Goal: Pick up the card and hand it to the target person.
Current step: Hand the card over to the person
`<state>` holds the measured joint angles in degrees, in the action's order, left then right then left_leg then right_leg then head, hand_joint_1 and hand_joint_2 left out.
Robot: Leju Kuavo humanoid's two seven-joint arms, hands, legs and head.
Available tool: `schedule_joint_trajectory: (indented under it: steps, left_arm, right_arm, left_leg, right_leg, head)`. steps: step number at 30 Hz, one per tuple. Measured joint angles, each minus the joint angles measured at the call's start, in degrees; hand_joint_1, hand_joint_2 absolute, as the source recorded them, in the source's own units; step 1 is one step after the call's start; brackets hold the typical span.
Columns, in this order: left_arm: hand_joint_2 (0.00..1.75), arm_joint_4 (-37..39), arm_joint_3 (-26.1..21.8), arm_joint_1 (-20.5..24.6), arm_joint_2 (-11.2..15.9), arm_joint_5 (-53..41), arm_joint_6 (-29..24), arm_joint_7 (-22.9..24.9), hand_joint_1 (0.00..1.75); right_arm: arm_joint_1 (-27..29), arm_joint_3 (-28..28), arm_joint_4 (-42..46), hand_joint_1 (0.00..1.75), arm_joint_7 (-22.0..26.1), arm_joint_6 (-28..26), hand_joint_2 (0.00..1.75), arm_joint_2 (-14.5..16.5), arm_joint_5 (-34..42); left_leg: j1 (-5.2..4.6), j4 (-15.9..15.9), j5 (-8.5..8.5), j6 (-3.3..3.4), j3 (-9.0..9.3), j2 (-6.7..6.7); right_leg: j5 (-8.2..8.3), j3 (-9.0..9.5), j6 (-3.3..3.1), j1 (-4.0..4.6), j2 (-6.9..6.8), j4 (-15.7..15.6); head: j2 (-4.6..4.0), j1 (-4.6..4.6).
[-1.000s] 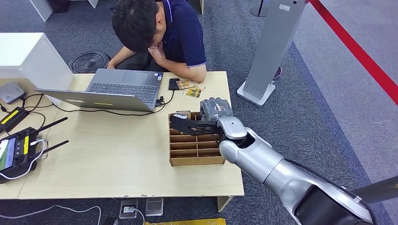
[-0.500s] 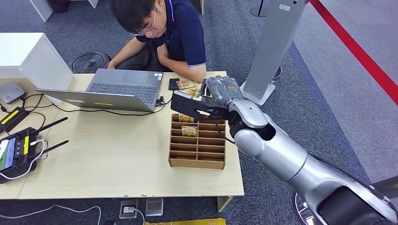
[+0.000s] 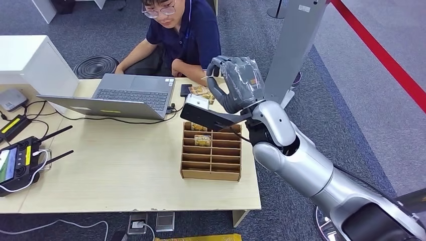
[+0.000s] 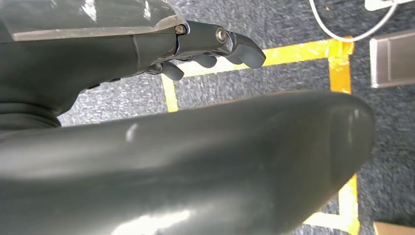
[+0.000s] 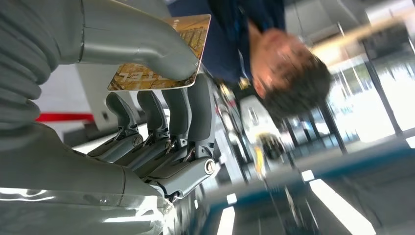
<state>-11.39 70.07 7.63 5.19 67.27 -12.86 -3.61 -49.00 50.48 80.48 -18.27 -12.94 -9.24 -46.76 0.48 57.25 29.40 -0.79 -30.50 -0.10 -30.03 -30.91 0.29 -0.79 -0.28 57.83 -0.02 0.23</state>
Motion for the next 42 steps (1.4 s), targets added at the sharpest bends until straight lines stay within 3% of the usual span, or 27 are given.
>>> schedule_joint_trajectory:
  steps: [2,5,15,34,38,42]
  left_arm:
    - [0.0,0.0,0.0,0.25,-0.12,-0.09,0.03,0.0,0.0]
    - [0.0,0.0,0.0,0.53,-0.22,-0.13,0.03,0.0,0.0]
    - [0.0,0.0,0.0,0.61,-0.22,-0.13,0.03,0.0,0.0]
    - [0.0,0.0,0.0,0.55,-0.22,-0.08,0.02,-0.01,0.0]
    - [0.0,0.0,0.0,0.54,-0.22,-0.08,0.15,-0.27,0.0]
    - [0.0,0.0,0.0,0.54,-0.22,-0.1,0.51,-0.62,0.0]
  right_arm:
    - [0.01,0.02,-3.9,1.41,2.3,-4.5,1.75,1.07,-1.44]
    - [0.11,0.07,-9.02,1.41,3.58,-7.16,1.75,2.4,-2.13]
    - [0.16,0.19,-17.04,1.41,3.48,-7.46,1.75,4.94,-2.44]
    - [0.16,0.35,-20.19,1.41,3.3,-6.95,1.75,6.17,-1.58]
    - [0.16,0.37,-20.38,0.0,3.25,-6.89,1.75,6.18,-1.42]
    - [0.16,0.38,-20.42,0.0,3.13,-6.87,1.75,6.18,-1.38]
  left_leg:
    - [0.0,0.0,0.0,0.0,0.0,0.0]
    - [0.0,0.0,0.0,0.0,-0.01,0.0]
    - [0.0,0.0,0.0,0.0,-0.03,0.0]
    - [0.0,0.0,0.0,0.0,-0.02,0.0]
    - [0.0,0.0,0.0,0.0,-0.02,0.0]
    - [0.0,0.0,0.0,0.0,-0.02,0.0]
  right_leg:
    - [0.0,0.01,0.0,0.0,0.01,0.01]
    - [0.0,0.0,0.0,0.0,-0.01,0.01]
    - [0.0,-0.04,0.0,0.0,0.0,0.01]
    - [0.0,-0.04,0.0,0.0,0.0,0.01]
    - [0.0,-0.04,0.0,0.0,0.0,0.01]
    - [0.0,-0.04,0.0,0.0,0.0,0.01]
  head:
    - [0.0,0.04]
    - [0.0,0.1]
    - [0.0,0.03]
    - [0.0,0.04]
    - [0.0,0.06]
    - [0.0,0.08]
